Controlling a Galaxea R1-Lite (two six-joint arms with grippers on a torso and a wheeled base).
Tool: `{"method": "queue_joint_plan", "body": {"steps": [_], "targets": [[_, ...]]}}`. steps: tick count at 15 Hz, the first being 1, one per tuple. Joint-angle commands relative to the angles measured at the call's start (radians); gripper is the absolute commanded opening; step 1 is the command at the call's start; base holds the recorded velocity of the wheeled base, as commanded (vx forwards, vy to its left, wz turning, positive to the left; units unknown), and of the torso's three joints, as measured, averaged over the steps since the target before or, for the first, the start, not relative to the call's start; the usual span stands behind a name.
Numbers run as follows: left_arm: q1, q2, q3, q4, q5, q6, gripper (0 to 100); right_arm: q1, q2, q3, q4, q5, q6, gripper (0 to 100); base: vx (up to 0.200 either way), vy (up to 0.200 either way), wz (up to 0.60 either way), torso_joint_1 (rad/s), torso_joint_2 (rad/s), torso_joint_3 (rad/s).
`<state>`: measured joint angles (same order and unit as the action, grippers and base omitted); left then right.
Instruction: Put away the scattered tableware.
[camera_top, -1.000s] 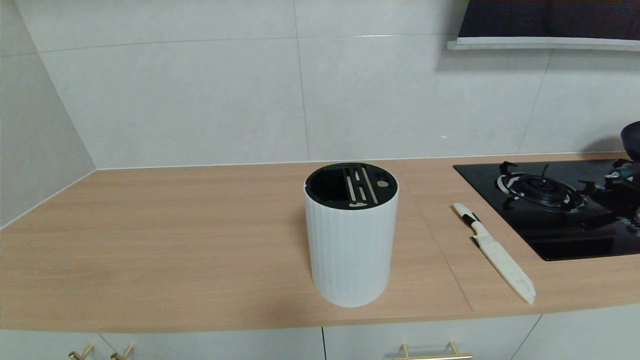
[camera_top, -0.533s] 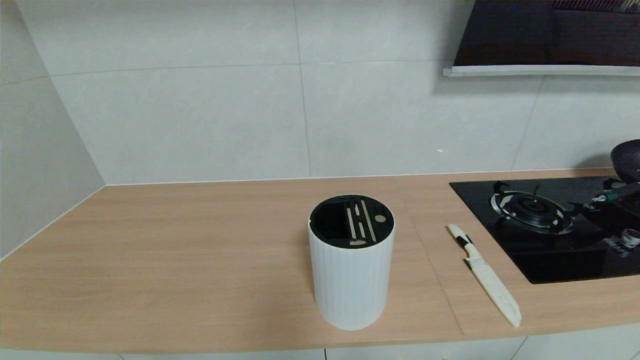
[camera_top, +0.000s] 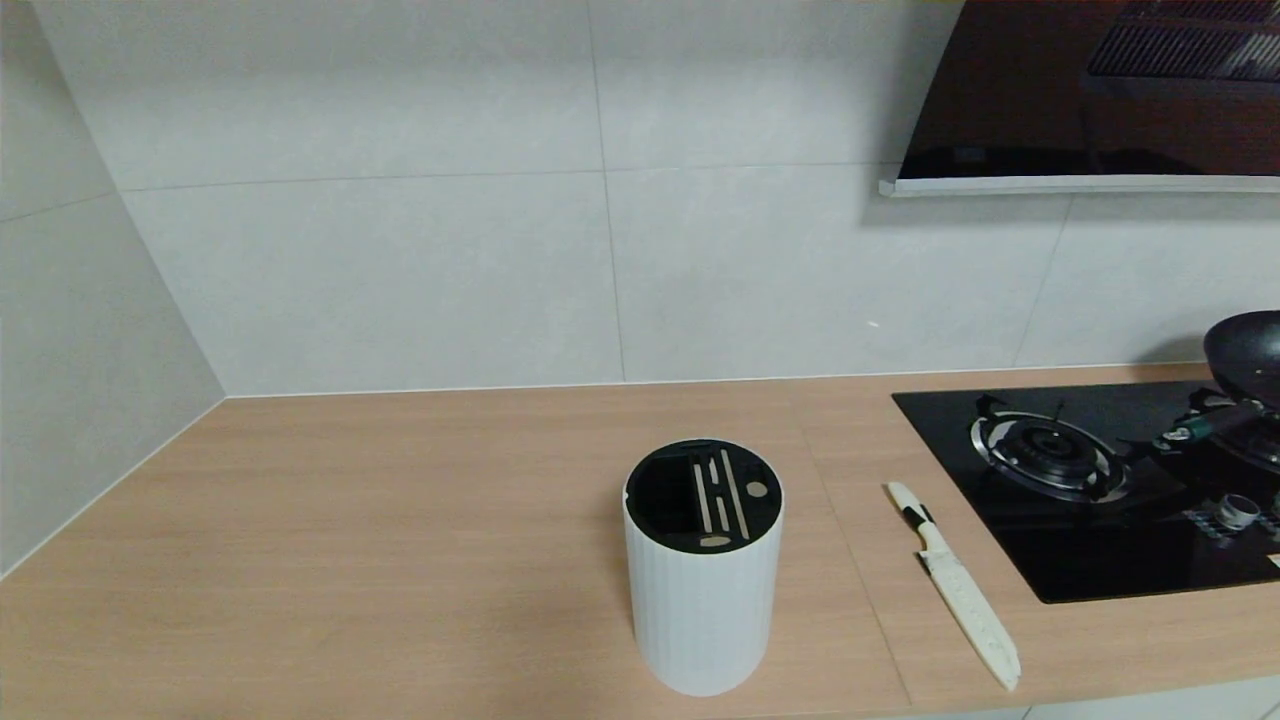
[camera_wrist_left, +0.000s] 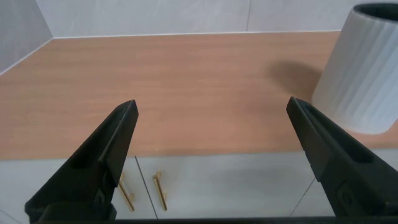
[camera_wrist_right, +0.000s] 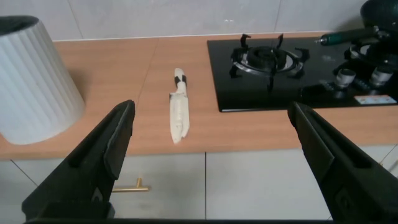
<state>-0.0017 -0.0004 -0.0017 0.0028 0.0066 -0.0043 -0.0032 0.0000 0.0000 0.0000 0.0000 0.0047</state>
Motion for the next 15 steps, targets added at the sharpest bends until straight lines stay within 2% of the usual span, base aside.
{"method": "queue_joint_plan", "body": {"steps": [1,14,15], "targets": [[0.000,0.000,0.000,-0.001,0.000,0.000,100,0.000,0.002,0.000,0.000,0.000,0.000,100,0.000,0.000,0.00,0.022,-0.06,-0.036],[0.000,0.000,0.000,-0.001,0.001,0.000,100,0.000,0.002,-0.008,-0.006,0.003,-0.026,100,0.000,0.000,0.00,0.000,0.00,0.000],[0.000,0.000,-0.001,0.000,0.001,0.000,100,0.009,0.037,-0.115,0.000,0.029,-0.020,100,0.000,0.000,0.00,0.000,0.00,0.000]]}}
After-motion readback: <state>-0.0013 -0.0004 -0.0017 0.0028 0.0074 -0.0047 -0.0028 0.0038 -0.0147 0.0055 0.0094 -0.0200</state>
